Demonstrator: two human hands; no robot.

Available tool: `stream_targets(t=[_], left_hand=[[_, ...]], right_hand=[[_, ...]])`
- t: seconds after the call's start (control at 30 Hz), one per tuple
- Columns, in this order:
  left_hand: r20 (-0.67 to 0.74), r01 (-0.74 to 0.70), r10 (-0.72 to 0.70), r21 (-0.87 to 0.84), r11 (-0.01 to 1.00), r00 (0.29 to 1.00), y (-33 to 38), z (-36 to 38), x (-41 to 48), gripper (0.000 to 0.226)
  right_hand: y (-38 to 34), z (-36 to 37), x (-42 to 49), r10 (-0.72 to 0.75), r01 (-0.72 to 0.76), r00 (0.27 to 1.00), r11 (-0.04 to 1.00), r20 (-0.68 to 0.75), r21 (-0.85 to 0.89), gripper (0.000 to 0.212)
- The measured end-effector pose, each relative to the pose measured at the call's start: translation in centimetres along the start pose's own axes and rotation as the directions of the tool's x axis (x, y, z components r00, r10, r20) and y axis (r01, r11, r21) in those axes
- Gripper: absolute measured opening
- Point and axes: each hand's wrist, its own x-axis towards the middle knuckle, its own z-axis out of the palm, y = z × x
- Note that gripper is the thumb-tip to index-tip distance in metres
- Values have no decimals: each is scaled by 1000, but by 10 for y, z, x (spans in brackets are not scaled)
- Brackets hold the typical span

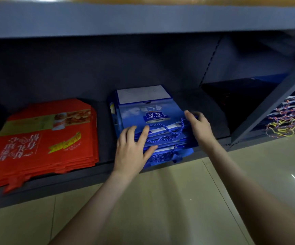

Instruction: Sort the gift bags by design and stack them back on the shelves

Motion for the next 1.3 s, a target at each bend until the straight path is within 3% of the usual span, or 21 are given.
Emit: stream_targets(t=[0.07, 0.17, 0.27, 0.33, 0.37, 0.4, 0.43, 0.47, 0.5, 0.53, 0.6, 0.7, 0.73, 0.8, 0.87, 0.9, 1.0, 1.1, 1.3], left_hand=[[-7, 12, -12, 14, 1000, 1000, -2, 1, -7, 56], [-27, 30, -31, -35, 999, 999, -2, 1, -11, 52], [-40, 48, -63, -301, 952, 997, 0, -13, -10, 56], [-89, 104, -170, -497, 861, 981, 1, -27, 2, 56], [-70, 203, -302, -592, 780, 951, -1, -33, 8, 56], [25, 342, -456, -699, 628, 890, -8, -31, 15, 61], [207, 487, -582, -788, 377, 786, -14, -31, 24, 72], [422, 578, -625, -814, 58, 657, -23, -29, 35, 86], [583, 626, -603, -761, -171, 544, -30, -25, 46, 101], [672, 664, -564, -698, -268, 479, -35, -21, 57, 105], [714, 740, -529, -636, -217, 458, -42, -12, 76, 89], [723, 784, -420, -619, -44, 548, -50, 7, 91, 35], [706, 786, -410, -617, 45, 577, -54, 15, 90, 36], [645, 770, -443, -606, 200, 623, -59, 27, 83, 69], [630, 785, -482, -565, 253, 609, -62, 38, 74, 102], [638, 791, -483, -566, 234, 600, -63, 43, 72, 108], [687, 803, -429, -564, 193, 586, -64, 52, 74, 113], [707, 832, -441, -492, 257, 554, -67, 54, 73, 116], [670, 793, -426, -539, 285, 608, -74, 41, 63, 113]], right_hand=[[7, 5, -4, -23, 23, 999, 1000, -26, 0, 32], [14, 6, -7, -39, 39, 999, 999, 2, 18, 30], [13, 9, -6, -55, 55, 998, 998, -19, 40, 31], [13, 8, -5, -59, 60, 998, 997, -19, 55, 32], [14, 6, -4, -50, 49, 999, 995, 1, 82, 32], [12, 3, -2, -24, 19, 999, 991, 34, 135, 35], [9, 0, 1, 25, -38, 997, 981, 69, 189, 43], [4, -4, 6, 72, -96, 990, 971, 117, 219, 53], [-1, -7, 12, 110, -148, 979, 963, 171, 224, 60], [-8, -10, 18, 147, -192, 966, 959, 213, 211, 63], [-19, -12, 30, 219, -266, 938, 952, 269, 152, 50], [-34, -7, 41, 294, -332, 865, 943, 406, 25, 35], [-36, -4, 44, 324, -354, 834, 935, 446, -18, 34], [-37, 3, 44, 376, -381, 770, 919, 516, -101, 37], [-31, 8, 46, 417, -386, 752, 906, 510, -171, 48], [-27, 9, 45, 421, -390, 752, 905, 507, -171, 50], [-22, 10, 48, 367, -358, 772, 926, 518, -122, 41], [-24, 10, 49, 267, -287, 830, 957, 490, -35, 29], [-26, 23, 38, 198, -204, 829, 978, 522, -46, 35]])
